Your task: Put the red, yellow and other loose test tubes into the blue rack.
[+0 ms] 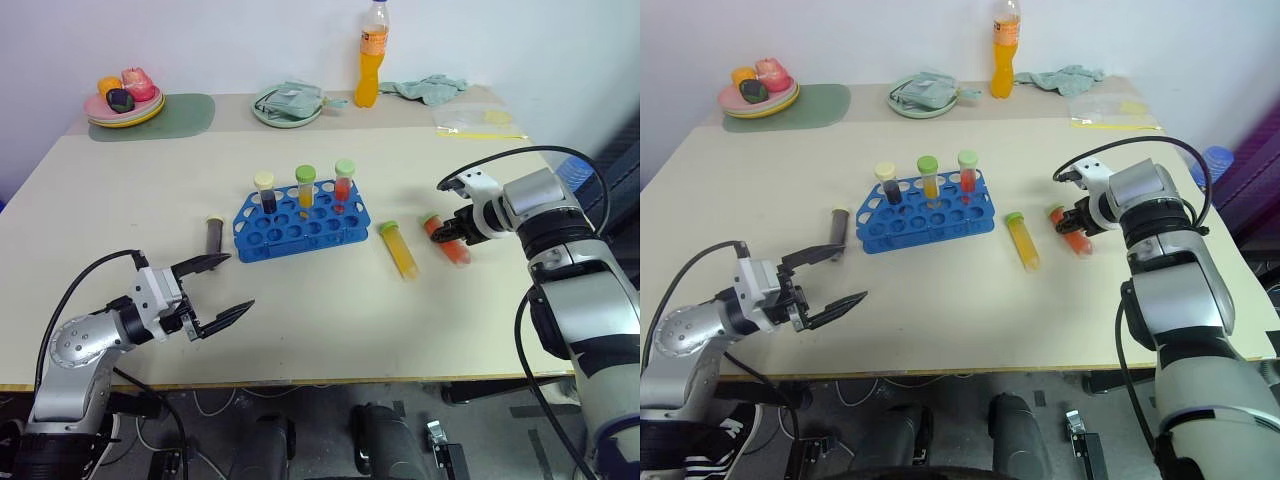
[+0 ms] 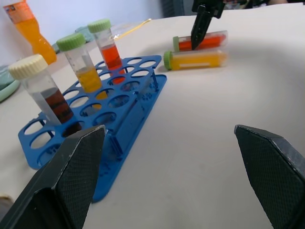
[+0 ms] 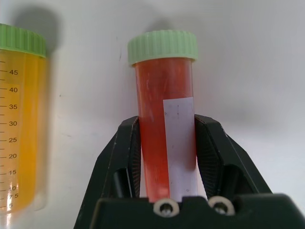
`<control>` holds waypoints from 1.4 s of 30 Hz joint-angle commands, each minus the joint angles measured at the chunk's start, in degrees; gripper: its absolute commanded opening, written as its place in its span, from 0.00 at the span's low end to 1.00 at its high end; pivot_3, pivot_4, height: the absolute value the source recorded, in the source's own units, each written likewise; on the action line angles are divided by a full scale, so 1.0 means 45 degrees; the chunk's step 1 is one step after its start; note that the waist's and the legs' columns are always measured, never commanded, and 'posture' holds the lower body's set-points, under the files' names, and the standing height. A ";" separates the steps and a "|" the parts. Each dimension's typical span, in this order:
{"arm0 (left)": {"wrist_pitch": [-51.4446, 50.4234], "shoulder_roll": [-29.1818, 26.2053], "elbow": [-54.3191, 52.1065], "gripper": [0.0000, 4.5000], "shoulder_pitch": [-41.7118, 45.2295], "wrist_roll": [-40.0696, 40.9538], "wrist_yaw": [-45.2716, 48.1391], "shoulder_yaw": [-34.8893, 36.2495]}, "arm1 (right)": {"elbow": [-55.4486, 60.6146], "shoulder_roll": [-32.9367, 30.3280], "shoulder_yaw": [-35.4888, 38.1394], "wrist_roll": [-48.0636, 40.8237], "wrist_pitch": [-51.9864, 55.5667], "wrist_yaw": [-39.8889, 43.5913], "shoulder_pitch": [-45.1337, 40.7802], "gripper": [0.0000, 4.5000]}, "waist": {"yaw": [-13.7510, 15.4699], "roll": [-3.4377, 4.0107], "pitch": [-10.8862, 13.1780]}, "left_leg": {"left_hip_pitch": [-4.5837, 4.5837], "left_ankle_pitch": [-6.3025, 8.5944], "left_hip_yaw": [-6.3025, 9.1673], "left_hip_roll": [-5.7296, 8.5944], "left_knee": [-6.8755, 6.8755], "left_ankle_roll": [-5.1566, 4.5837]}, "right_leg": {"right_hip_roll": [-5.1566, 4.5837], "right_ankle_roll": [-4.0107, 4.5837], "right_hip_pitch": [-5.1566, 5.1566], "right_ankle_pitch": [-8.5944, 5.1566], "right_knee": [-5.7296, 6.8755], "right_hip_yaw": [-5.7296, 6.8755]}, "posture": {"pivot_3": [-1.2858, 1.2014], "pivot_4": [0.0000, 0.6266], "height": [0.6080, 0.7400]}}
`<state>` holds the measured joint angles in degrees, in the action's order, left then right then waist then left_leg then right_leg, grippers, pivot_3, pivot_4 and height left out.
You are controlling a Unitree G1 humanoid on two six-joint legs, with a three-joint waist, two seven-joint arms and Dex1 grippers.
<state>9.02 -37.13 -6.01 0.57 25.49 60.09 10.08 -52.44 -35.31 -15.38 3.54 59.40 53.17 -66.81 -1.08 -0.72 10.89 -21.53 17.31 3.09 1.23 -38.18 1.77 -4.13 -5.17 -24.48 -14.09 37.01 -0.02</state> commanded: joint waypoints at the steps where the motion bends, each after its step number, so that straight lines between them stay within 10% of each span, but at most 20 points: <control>1: 0.0060 -0.0055 0.0022 1.00 0.0237 0.0099 0.0129 0.0070 | 0.0712 -0.0103 -0.0011 -0.0055 0.0280 0.0182 0.0205 0.18 | -0.0016 0.0000 0.0000 | 0.0001 0.0000 0.0000 0.0000 0.0000 0.0000 | 0.0001 0.0000 0.0000 0.0000 0.0001 0.0000 | 0.52 0.24 1.00; 14: -0.0028 -0.0198 -0.0497 1.00 -0.0520 0.0290 0.0042 0.0588 | 0.8136 0.0584 0.4995 -0.3769 -0.2553 -0.0152 0.3274 0.18 | 0.0092 0.0006 0.0004 | -0.0010 0.0001 0.0013 -0.0008 0.0009 -0.0001 | 0.0002 -0.0001 -0.0005 0.0000 -0.0006 0.0002 | 0.52 0.24 1.00; 22: -0.0293 -0.0528 -0.0183 1.00 -0.0125 0.0375 0.0277 0.0809 | 1.3803 0.4515 0.6739 -0.6071 -0.4652 -0.3194 0.6415 0.18 | -0.0041 0.0017 0.0010 | 0.0004 0.0001 0.0017 -0.0013 0.0008 0.0000 | 0.0007 -0.0003 -0.0002 0.0000 0.0017 -0.0003 | 0.52 0.24 1.00; 32: -0.0262 -0.0718 0.0468 1.00 0.0391 0.0405 0.0374 0.0997 | 1.0098 0.7240 0.3928 -0.2049 -1.4815 -0.6143 0.8016 0.18 | -0.0038 0.0007 0.0002 | 0.0012 -0.0003 0.0015 -0.0007 0.0008 0.0007 | 0.0009 -0.0001 -0.0001 0.0000 0.0019 -0.0004 | 0.52 0.24 1.00; 42: -0.0444 -0.0893 0.0085 1.00 0.0228 0.0513 0.0255 0.1179 | 0.5913 0.7854 0.3289 -0.1129 -1.8609 -0.7621 0.7316 0.18 | -0.0118 0.0009 0.0004 | 0.0015 -0.0005 0.0019 -0.0011 0.0008 0.0009 | 0.0010 0.0001 0.0000 0.0000 0.0021 -0.0006 | 0.52 0.24 1.00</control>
<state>7.25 -40.26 -3.61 1.77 26.74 61.58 13.07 -25.26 -0.57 -0.36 -2.07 -21.21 20.16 -31.93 -1.61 -0.68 10.91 -21.45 17.29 3.19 1.18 -38.14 1.81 -4.08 -5.16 -24.48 -14.09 37.11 -0.05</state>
